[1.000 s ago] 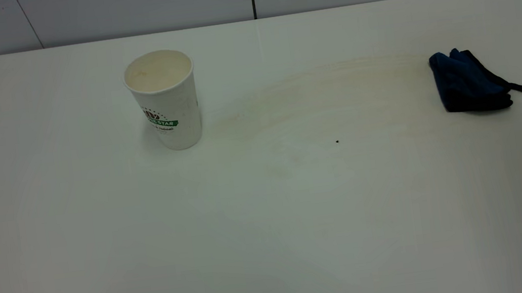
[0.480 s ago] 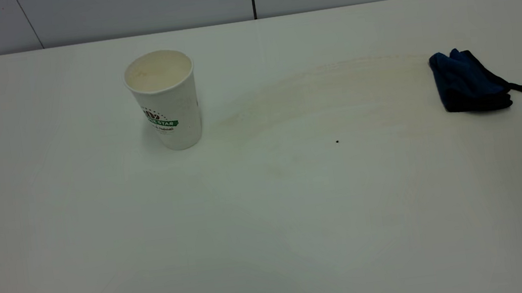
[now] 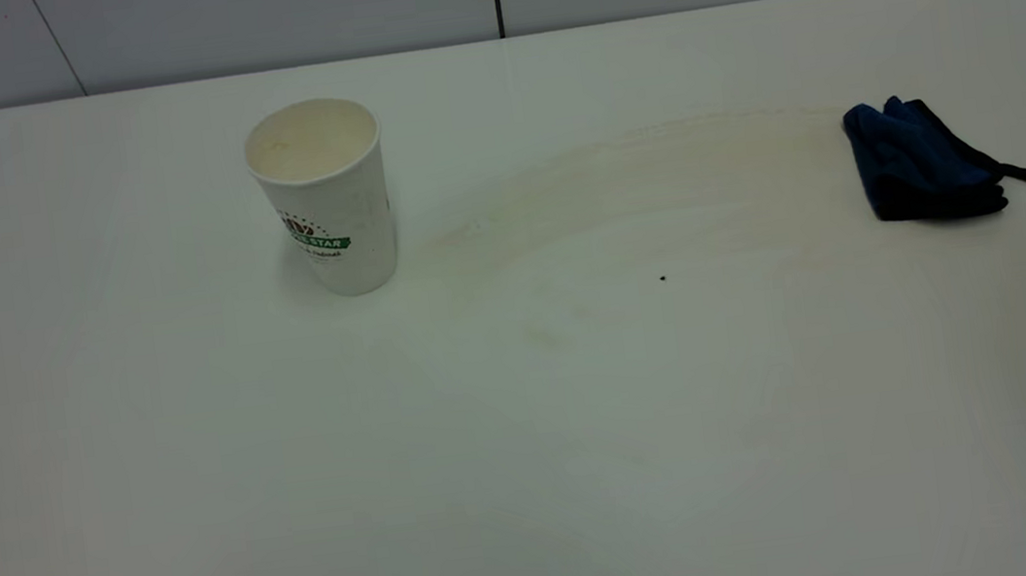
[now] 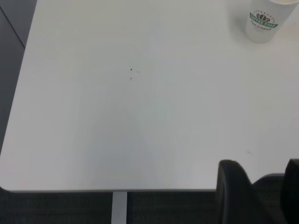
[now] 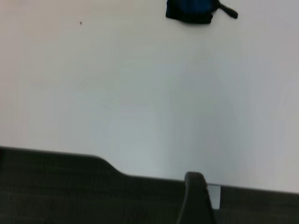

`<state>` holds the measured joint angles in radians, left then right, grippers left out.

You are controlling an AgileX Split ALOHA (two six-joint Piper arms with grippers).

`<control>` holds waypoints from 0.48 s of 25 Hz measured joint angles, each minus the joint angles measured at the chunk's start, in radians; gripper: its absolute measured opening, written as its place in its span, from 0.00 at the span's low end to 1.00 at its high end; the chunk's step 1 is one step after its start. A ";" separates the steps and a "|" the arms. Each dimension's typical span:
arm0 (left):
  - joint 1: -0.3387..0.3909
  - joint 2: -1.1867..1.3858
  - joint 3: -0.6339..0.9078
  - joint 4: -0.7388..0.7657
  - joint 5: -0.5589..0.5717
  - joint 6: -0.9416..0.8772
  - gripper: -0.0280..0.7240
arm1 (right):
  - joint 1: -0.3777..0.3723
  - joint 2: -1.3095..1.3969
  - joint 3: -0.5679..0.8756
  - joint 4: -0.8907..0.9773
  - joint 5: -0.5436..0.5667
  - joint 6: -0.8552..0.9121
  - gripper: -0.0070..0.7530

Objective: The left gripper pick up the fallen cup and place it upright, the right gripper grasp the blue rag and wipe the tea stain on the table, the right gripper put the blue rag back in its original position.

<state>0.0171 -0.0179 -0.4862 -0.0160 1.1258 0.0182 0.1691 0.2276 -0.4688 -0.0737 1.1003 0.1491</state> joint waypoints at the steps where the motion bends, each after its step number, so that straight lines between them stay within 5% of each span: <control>1: 0.000 0.000 0.000 0.000 0.000 0.000 0.41 | 0.000 -0.008 0.000 0.000 0.001 -0.002 0.79; 12: 0.000 0.000 0.000 0.000 0.000 0.000 0.41 | -0.029 -0.030 0.000 0.001 0.003 -0.003 0.79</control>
<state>0.0171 -0.0179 -0.4862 -0.0160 1.1258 0.0182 0.1405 0.1976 -0.4684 -0.0728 1.1034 0.1458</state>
